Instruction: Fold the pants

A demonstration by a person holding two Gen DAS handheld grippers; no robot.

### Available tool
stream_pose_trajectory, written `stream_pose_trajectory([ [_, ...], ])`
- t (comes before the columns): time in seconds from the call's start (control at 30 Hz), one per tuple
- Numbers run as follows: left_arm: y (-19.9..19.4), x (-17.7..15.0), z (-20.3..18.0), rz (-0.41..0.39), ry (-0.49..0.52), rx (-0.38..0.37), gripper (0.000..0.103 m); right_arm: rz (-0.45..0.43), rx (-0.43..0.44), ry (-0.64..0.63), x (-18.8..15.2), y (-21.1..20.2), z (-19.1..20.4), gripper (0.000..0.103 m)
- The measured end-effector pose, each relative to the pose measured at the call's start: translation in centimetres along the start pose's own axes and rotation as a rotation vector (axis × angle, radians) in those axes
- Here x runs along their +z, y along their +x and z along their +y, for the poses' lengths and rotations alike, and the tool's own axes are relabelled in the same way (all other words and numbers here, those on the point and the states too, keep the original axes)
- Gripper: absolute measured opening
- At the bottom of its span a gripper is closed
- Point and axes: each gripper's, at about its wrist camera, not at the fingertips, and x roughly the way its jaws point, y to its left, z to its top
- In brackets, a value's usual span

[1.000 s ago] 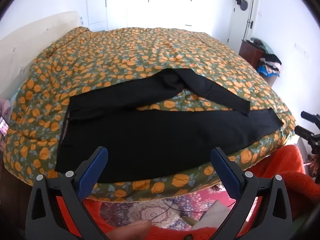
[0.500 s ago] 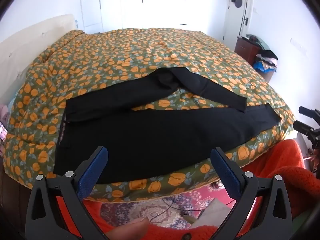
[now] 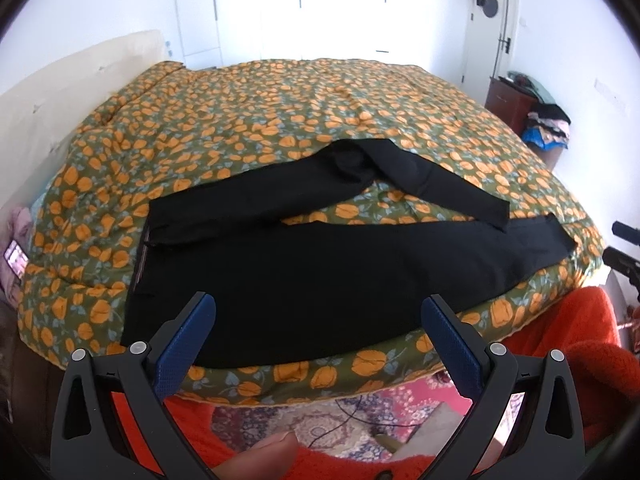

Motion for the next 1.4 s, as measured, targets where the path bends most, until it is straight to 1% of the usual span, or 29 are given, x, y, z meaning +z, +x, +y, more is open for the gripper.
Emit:
stream_pose_trajectory([
  [0.1, 0.1, 0.1, 0.1, 0.008, 0.009, 0.002, 0.103, 0.001, -0.009, 0.008, 0.0, -0.1, -0.1, 0.103],
  [0.23, -0.1, 0.1, -0.1, -0.012, 0.032, 0.046, 0.103, -0.018, -0.010, 0.035, 0.2, -0.4, -0.6, 0.103],
  [0.47, -0.2, 0.2, 0.2, -0.014, 0.029, 0.029, 0.102, -0.021, -0.021, 0.037, 0.1, -0.6, -1.0, 0.103],
  [0.6, 0.0, 0.1, -0.2, -0.007, 0.041, 0.031, 0.102, -0.017, -0.011, 0.035, 0.0, -0.6, -0.9, 0.103],
  [0.73, 0.2, 0.0, 0.0, 0.006, 0.027, 0.024, 0.102, -0.012, -0.001, 0.025, 0.0, -0.5, -0.5, 0.103],
  [1.07, 0.1, 0.0, 0.1, 0.003, 0.022, 0.028, 0.102, -0.011, 0.012, 0.006, -0.1, -0.3, 0.2, 0.103],
  [1.4, -0.1, 0.1, 0.1, -0.002, 0.006, 0.010, 0.102, -0.013, 0.017, -0.005, -0.1, -0.4, 0.5, 0.103],
])
